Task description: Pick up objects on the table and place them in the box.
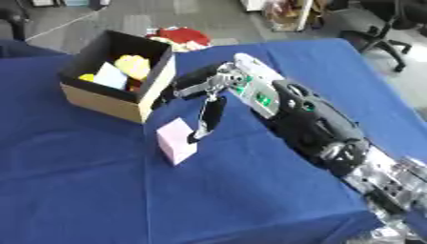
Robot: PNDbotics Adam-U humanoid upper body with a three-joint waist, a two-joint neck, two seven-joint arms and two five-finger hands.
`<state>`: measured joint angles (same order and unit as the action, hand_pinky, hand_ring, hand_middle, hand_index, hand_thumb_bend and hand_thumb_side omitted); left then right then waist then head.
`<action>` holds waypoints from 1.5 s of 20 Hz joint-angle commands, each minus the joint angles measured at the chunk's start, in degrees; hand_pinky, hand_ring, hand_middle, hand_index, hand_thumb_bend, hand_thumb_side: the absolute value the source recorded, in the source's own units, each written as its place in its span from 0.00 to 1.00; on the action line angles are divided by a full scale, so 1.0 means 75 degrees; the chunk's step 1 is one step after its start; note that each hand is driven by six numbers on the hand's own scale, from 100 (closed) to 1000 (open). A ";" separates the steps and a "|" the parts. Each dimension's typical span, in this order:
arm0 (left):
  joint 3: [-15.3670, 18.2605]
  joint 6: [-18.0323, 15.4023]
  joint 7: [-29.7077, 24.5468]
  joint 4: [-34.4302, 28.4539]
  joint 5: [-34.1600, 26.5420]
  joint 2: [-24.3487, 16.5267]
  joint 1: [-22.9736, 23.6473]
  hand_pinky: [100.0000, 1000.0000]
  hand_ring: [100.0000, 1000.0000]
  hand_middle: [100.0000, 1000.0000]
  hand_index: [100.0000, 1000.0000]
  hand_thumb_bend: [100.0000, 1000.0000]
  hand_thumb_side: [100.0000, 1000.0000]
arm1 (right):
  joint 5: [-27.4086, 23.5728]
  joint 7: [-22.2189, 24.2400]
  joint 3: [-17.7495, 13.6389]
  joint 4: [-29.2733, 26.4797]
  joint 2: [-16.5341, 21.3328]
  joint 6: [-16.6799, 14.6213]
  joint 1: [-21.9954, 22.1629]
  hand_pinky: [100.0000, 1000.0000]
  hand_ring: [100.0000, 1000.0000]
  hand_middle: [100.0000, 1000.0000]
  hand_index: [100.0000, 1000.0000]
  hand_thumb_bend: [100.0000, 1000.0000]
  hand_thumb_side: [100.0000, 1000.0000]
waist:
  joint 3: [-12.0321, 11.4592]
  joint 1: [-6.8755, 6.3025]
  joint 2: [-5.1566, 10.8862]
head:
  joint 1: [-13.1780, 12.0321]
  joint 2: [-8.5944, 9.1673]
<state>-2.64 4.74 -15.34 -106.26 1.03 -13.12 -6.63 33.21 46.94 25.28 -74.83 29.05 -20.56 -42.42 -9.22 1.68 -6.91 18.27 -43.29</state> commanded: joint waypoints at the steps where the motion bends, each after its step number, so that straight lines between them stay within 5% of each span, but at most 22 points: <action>1: 0.0039 -0.0021 0.0002 -0.0083 0.0003 -0.0081 -0.0078 0.69 0.60 0.60 0.77 0.23 0.59 | 0.0476 0.0405 -0.0145 0.0402 -0.0140 -0.0745 -0.0185 1.00 0.93 0.91 0.99 0.44 0.11 | -0.0011 0.0045 0.0195 | -0.0003 0.0071; 9: 0.0045 -0.0013 0.0010 -0.0084 -0.0003 -0.0067 -0.0068 0.69 0.60 0.60 0.77 0.23 0.59 | 0.1243 -0.0021 -0.0357 0.1116 -0.0410 -0.1012 -0.0246 1.00 0.92 0.83 0.93 0.41 0.07 | -0.0028 0.0049 0.0196 | 0.0002 0.0083; 14: 0.0050 -0.0010 0.0018 -0.0081 -0.0006 -0.0061 -0.0059 0.69 0.60 0.60 0.77 0.23 0.59 | 0.1226 -0.0853 -0.0622 0.1038 -0.0415 -0.0947 -0.0278 0.98 0.80 0.47 0.61 0.31 0.00 | -0.0010 0.0037 0.0208 | -0.0020 0.0091; 20: 0.0056 -0.0013 0.0033 -0.0082 -0.0016 -0.0055 -0.0037 0.69 0.60 0.60 0.77 0.23 0.59 | 0.0642 -0.1803 -0.1407 0.0612 -0.0497 -0.0194 -0.0773 0.96 0.73 0.39 0.57 0.23 0.00 | 0.0016 -0.0005 0.0245 | -0.0055 0.0070; 23: 0.0033 -0.0016 0.0012 -0.0075 -0.0033 -0.0021 -0.0024 0.69 0.60 0.60 0.77 0.23 0.59 | 0.0759 -0.2332 -0.1881 0.1249 -0.0978 0.0359 -0.1392 0.96 0.72 0.39 0.57 0.20 0.00 | -0.0007 -0.0072 0.0273 | -0.0035 0.0052; 30: -0.0099 -0.0020 -0.0113 -0.0070 -0.0097 0.0070 -0.0106 0.69 0.60 0.60 0.77 0.23 0.59 | 0.2907 -0.3813 -0.2767 0.3297 -0.2277 0.1106 -0.2437 0.96 0.74 0.42 0.61 0.21 0.00 | -0.0316 -0.0222 0.0227 | 0.0241 0.0102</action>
<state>-3.22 4.72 -15.87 -105.99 0.52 -12.42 -6.72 51.85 20.47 6.01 -51.77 12.79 -13.13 -59.03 -11.85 0.95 -6.35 19.58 -43.23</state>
